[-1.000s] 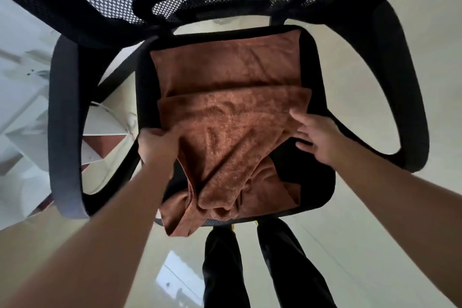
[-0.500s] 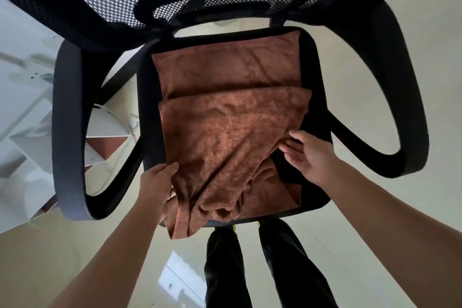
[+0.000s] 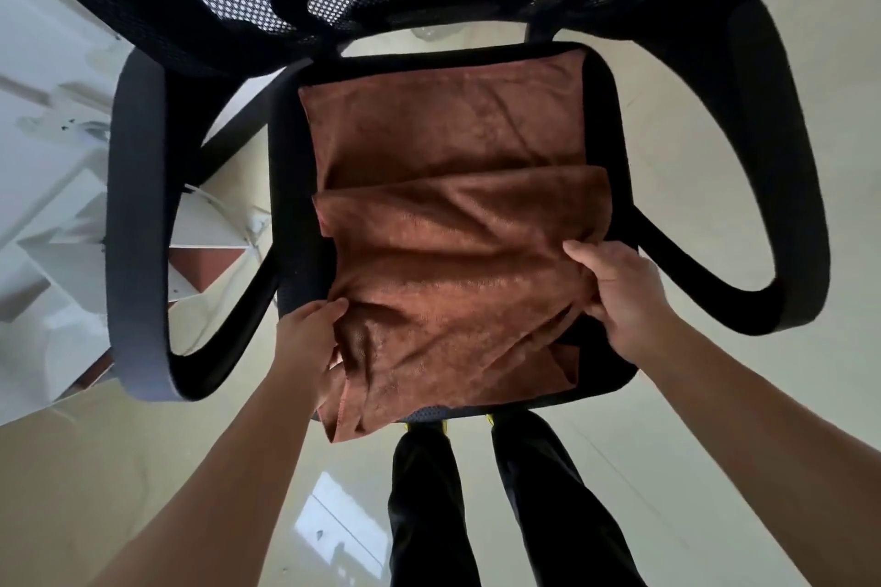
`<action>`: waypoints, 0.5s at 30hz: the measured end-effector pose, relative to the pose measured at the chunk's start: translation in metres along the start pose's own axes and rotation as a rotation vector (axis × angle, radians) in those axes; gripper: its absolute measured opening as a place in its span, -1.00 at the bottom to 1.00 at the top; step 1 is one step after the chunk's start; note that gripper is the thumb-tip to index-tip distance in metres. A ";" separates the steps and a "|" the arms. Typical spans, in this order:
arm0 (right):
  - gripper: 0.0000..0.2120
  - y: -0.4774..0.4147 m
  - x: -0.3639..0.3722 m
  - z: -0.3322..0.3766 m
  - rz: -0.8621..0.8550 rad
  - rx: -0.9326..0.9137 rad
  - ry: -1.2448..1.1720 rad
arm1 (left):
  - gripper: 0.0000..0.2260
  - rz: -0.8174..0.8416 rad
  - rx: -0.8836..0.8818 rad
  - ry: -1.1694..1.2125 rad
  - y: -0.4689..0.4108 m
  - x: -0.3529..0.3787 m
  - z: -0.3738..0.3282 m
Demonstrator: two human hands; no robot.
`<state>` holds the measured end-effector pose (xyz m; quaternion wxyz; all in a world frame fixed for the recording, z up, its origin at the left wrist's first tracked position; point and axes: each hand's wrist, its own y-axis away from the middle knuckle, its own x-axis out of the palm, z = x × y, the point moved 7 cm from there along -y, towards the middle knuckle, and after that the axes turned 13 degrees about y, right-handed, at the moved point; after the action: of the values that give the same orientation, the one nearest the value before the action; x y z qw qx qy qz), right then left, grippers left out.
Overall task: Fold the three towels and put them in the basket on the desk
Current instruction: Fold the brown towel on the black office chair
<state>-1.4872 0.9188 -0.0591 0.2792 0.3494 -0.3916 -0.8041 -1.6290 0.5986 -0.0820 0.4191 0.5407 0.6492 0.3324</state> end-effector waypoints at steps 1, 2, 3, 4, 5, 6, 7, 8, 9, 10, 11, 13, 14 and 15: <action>-0.85 0.000 -0.012 0.007 -0.048 -0.078 0.113 | -0.90 -0.006 0.001 0.011 0.002 -0.001 -0.002; -0.84 0.001 -0.023 0.015 -0.083 -0.128 0.186 | -0.92 -0.005 0.012 0.011 0.003 -0.001 -0.005; -0.83 0.002 -0.032 0.024 -0.105 -0.169 0.228 | -0.92 0.006 0.035 0.007 0.004 0.000 -0.011; -0.83 0.001 -0.039 0.033 -0.124 -0.196 0.259 | -0.93 0.024 0.060 0.009 0.006 0.001 -0.017; -0.82 -0.003 -0.046 0.043 -0.149 -0.224 0.287 | -0.93 0.041 0.080 0.022 0.006 0.005 -0.024; -0.81 -0.007 -0.049 0.054 -0.184 -0.252 0.308 | -0.94 0.054 0.100 0.042 0.008 0.008 -0.032; -0.80 -0.015 -0.051 0.066 -0.216 -0.281 0.308 | -0.95 0.067 0.122 0.058 0.008 0.013 -0.041; -0.78 -0.023 -0.050 0.076 -0.235 -0.303 0.281 | -0.95 0.073 0.151 0.070 0.007 0.017 -0.053; -0.77 -0.035 -0.048 0.085 -0.236 -0.300 0.245 | -0.94 0.068 0.182 0.081 0.005 0.022 -0.065; -0.76 -0.046 -0.042 0.091 -0.218 -0.283 0.205 | -0.95 0.059 0.209 0.089 0.001 0.027 -0.075; -0.75 -0.056 -0.035 0.096 -0.189 -0.262 0.186 | -0.97 0.052 0.231 0.084 -0.004 0.032 -0.085; -0.74 -0.070 -0.019 0.094 -0.118 -0.198 0.198 | -0.95 0.054 0.255 0.048 -0.013 0.041 -0.097; -0.74 -0.074 -0.013 0.086 -0.094 -0.151 0.203 | -0.91 0.052 0.254 0.023 -0.017 0.044 -0.096; -0.72 -0.075 -0.009 0.074 -0.069 -0.102 0.199 | -0.85 0.042 0.247 -0.008 -0.021 0.043 -0.093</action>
<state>-1.5527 0.9979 -0.0841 0.3060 0.4261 -0.3083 -0.7936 -1.7247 0.6390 -0.0692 0.3448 0.6031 0.6721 0.2563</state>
